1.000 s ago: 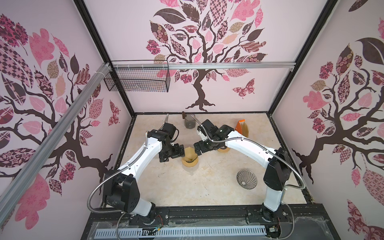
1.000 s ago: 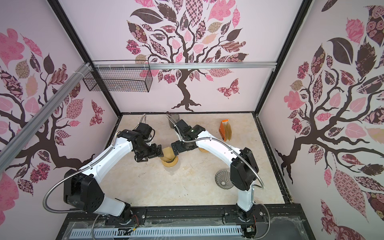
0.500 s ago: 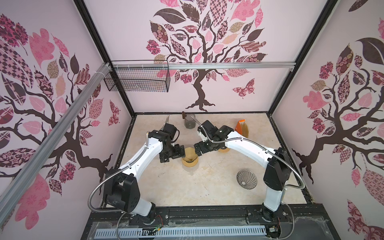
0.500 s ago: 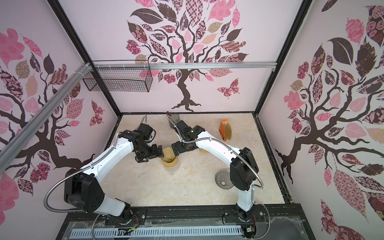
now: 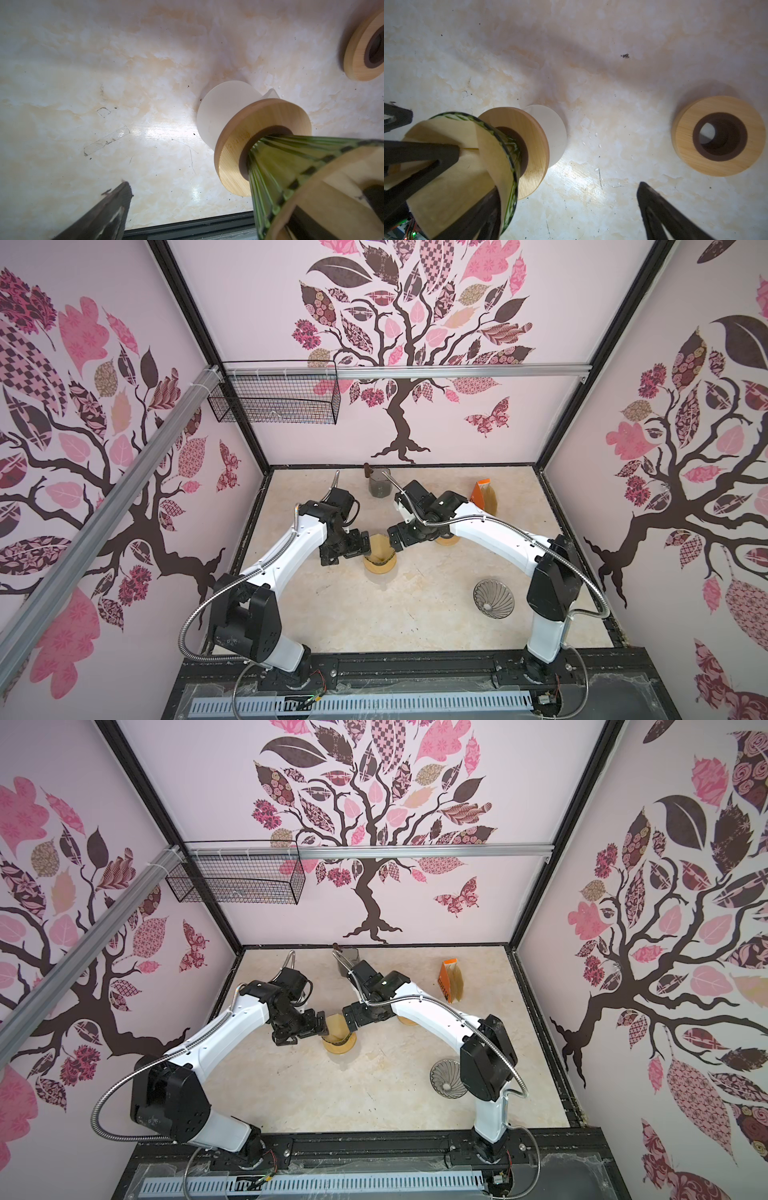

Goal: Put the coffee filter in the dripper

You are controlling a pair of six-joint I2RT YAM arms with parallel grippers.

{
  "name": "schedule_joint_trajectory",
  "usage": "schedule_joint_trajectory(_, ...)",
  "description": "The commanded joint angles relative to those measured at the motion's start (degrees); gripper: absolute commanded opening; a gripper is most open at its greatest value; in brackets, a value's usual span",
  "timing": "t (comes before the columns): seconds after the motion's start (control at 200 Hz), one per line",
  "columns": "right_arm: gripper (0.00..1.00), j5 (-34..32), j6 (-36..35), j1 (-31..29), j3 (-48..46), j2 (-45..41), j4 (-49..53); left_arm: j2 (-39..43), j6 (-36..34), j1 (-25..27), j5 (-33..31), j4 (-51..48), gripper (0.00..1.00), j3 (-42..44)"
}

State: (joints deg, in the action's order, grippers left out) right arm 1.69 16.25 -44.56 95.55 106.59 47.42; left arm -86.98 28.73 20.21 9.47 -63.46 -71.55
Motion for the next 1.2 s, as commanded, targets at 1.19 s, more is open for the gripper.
schedule_joint_trajectory(1.19, 1.00, -1.7, -1.7, -0.3, 3.7, 3.0, 3.5, -0.3, -0.4, 0.0, -0.4, 0.1, 0.98, -0.2)
